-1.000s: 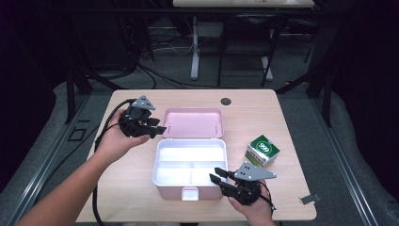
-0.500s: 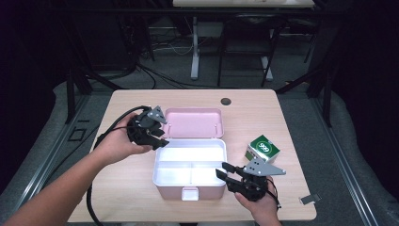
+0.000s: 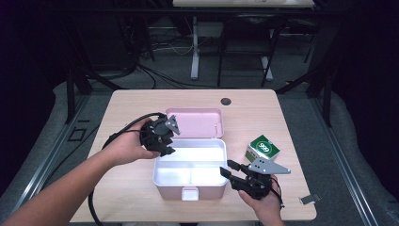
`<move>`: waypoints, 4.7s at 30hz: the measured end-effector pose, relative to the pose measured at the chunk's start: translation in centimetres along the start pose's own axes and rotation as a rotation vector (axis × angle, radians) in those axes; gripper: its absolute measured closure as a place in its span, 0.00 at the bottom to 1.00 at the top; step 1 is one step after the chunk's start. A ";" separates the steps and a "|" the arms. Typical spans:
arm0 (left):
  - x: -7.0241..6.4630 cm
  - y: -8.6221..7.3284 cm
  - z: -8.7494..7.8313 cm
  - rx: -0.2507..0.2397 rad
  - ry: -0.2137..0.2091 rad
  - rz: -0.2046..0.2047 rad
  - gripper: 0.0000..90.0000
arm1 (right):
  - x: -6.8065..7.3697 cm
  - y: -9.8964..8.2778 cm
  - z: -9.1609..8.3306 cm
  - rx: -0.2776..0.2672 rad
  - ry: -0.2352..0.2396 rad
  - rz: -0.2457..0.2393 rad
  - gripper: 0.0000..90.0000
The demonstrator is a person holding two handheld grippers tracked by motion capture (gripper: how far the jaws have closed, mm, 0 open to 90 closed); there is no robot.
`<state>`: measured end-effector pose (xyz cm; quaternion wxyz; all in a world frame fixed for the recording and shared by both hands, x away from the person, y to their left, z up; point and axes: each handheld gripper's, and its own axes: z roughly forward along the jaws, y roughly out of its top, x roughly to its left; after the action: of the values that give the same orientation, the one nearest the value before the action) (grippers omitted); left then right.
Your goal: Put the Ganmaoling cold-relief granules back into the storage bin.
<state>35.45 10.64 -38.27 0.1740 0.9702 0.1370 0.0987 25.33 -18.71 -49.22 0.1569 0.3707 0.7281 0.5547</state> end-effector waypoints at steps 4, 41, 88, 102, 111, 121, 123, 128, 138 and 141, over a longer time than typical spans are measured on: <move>-0.2 0.5 0.3 0.036 -0.002 0.029 0.75 | -0.3 -0.1 -0.1 0.001 -0.007 0.006 0.65; -2.7 4.9 6.1 0.284 -0.095 0.266 0.90 | -0.7 -1.0 -1.5 0.009 -0.043 0.035 0.64; -3.1 5.9 6.2 0.306 -0.087 0.314 0.99 | -1.3 -2.3 -2.3 0.026 -0.092 0.068 0.64; -1.2 4.7 3.0 0.246 -0.046 0.204 0.99 | -1.4 -2.5 -2.2 0.032 -0.097 0.073 0.64; 0.0 3.5 2.4 0.250 -0.038 0.084 0.99 | -1.7 -2.6 -2.1 0.037 -0.100 0.078 0.64; 0.6 2.9 1.5 0.231 -0.064 -0.069 0.99 | -1.7 -2.6 -2.0 0.036 -0.101 0.085 0.64; 0.7 2.8 1.4 0.229 -0.055 -0.083 0.99 | -1.7 -2.6 -2.0 0.043 -0.102 0.084 0.64; 1.2 2.3 0.9 0.218 -0.064 -0.129 0.99 | -1.8 -2.6 -2.0 0.030 -0.100 0.084 0.63; 2.5 -0.7 -0.3 0.234 -0.028 -0.235 0.99 | -1.9 -2.2 -1.1 0.030 -0.075 0.083 0.63; 3.0 -2.0 -0.8 0.242 -0.016 -0.274 0.99 | -2.0 -2.0 -0.8 0.034 -0.069 0.074 0.63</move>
<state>37.64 13.62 -37.87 0.0690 0.9570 0.2775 0.0493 25.44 -20.91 -51.19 0.1549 0.4190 0.7174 0.5346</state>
